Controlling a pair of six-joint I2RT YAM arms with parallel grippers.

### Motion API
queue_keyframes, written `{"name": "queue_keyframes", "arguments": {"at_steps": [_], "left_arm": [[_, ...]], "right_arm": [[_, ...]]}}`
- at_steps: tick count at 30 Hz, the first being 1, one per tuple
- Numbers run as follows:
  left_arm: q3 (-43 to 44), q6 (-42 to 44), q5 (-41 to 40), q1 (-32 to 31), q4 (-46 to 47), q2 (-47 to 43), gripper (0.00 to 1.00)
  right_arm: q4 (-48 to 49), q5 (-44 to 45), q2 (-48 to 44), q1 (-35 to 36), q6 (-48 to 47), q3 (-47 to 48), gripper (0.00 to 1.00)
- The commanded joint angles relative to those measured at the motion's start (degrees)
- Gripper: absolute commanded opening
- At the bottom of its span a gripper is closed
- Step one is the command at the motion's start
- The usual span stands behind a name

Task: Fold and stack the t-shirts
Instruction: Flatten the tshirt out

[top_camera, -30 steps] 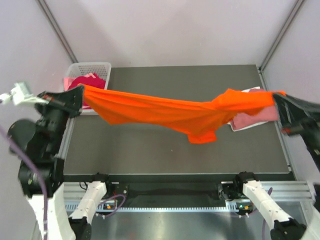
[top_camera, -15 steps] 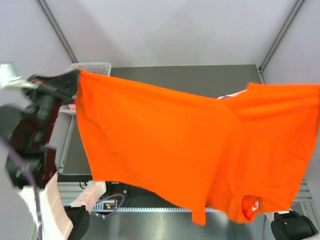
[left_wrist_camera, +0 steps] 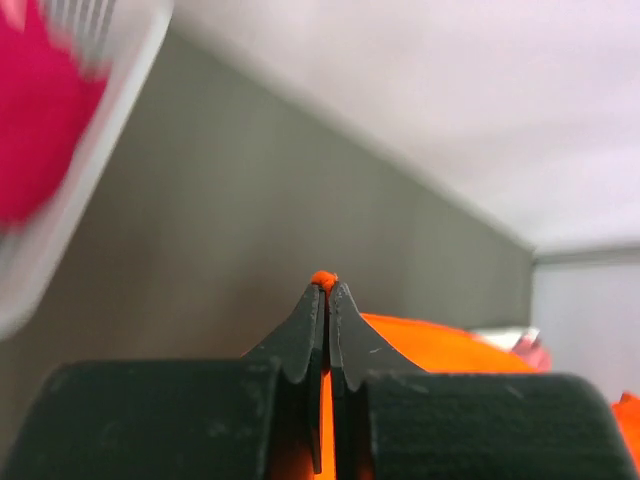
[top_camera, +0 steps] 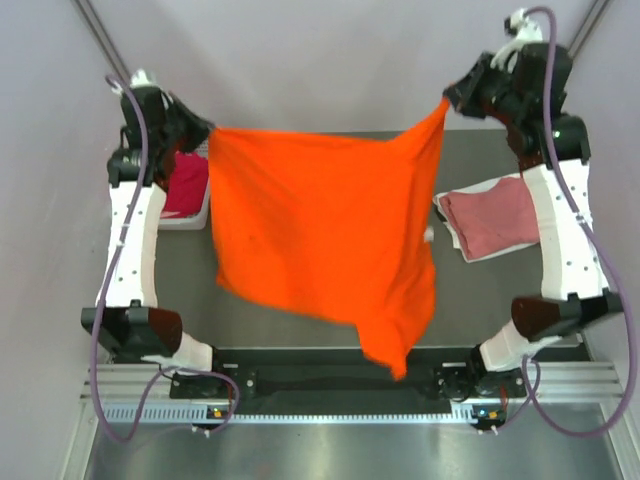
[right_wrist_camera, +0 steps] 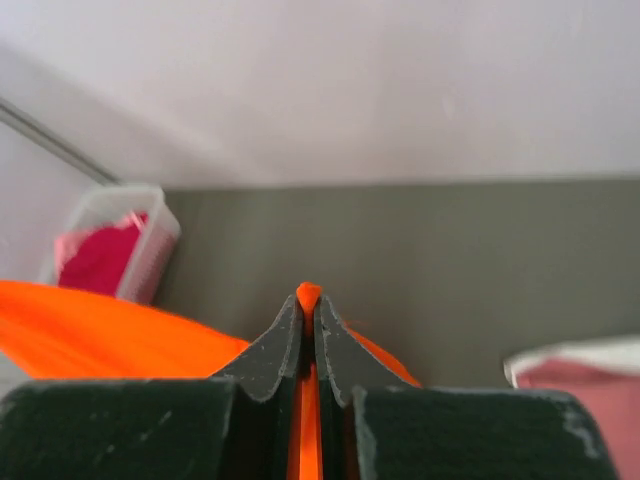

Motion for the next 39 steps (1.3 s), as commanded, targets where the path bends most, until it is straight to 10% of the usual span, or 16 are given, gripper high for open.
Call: {"name": "queue_keyframes", "arguments": {"at_steps": [1, 5, 9, 22, 39], "left_arm": [[15.11, 3.38, -0.95, 1.07, 5.0, 2.04, 0.0], [30.64, 4.35, -2.26, 1.86, 1.76, 6.35, 0.0], [28.69, 3.47, 0.62, 4.15, 3.58, 7.59, 0.0], [-31.5, 3.31, 12.59, 3.45, 35.84, -5.49, 0.0], [-74.86, -0.74, -4.71, 2.13, 25.4, -42.67, 0.0]], "right_arm": [[1.54, -0.85, 1.75, -0.29, -0.34, 22.66, 0.0], [1.79, -3.74, 4.76, -3.18, 2.46, 31.3, 0.0], [7.4, -6.91, 0.89, -6.44, 4.58, 20.9, 0.0], [31.93, -15.62, -18.35, -7.5, 10.11, -43.9, 0.0], [21.05, -17.9, -44.81, -5.66, 4.58, -81.28, 0.0]]}}
